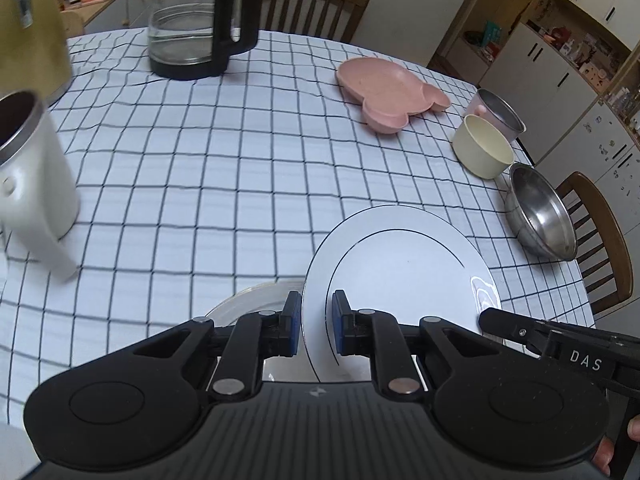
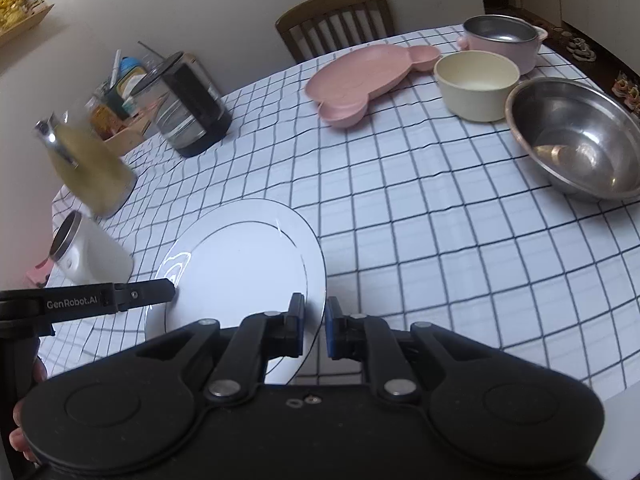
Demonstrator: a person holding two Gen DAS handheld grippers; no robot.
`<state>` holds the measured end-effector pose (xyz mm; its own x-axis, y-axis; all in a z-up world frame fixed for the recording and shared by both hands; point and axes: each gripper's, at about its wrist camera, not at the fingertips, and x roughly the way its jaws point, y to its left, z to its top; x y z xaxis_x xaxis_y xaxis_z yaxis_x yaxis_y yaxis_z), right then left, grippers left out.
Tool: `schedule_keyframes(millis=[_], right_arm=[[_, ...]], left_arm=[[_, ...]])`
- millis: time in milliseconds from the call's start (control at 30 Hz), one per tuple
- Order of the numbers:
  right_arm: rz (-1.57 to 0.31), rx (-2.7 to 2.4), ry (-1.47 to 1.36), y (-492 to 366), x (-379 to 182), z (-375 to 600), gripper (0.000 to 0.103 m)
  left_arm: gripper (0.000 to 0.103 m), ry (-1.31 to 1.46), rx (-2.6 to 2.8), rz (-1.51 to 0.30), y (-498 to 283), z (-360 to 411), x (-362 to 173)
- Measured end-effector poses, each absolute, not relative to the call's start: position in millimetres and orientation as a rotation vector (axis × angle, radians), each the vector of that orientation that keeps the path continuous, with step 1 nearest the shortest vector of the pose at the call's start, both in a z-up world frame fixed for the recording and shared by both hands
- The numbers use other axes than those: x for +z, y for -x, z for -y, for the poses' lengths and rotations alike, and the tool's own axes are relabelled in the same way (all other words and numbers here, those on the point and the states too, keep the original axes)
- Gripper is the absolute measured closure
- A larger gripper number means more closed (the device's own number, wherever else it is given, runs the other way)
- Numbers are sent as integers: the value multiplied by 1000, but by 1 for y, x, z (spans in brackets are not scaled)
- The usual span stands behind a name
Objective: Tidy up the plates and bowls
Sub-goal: 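Lift the small white plate with the left tool toward the large plate, then lower the small white plate onto the large white plate and release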
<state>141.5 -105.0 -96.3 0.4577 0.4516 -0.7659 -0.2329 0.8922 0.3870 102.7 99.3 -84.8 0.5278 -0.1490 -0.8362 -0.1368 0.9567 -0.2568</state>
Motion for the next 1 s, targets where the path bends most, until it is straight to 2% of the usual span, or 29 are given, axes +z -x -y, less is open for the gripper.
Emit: schedule_keyframes(millis=[433, 1000], right_arm=[[-1080, 487, -175, -103, -114, 67, 92], [-1164, 492, -114, -100, -150, 44, 91]], left_arm=[[88, 330, 65, -1072, -47, -125, -114], [88, 296, 104, -1136, -45, -128, -143]])
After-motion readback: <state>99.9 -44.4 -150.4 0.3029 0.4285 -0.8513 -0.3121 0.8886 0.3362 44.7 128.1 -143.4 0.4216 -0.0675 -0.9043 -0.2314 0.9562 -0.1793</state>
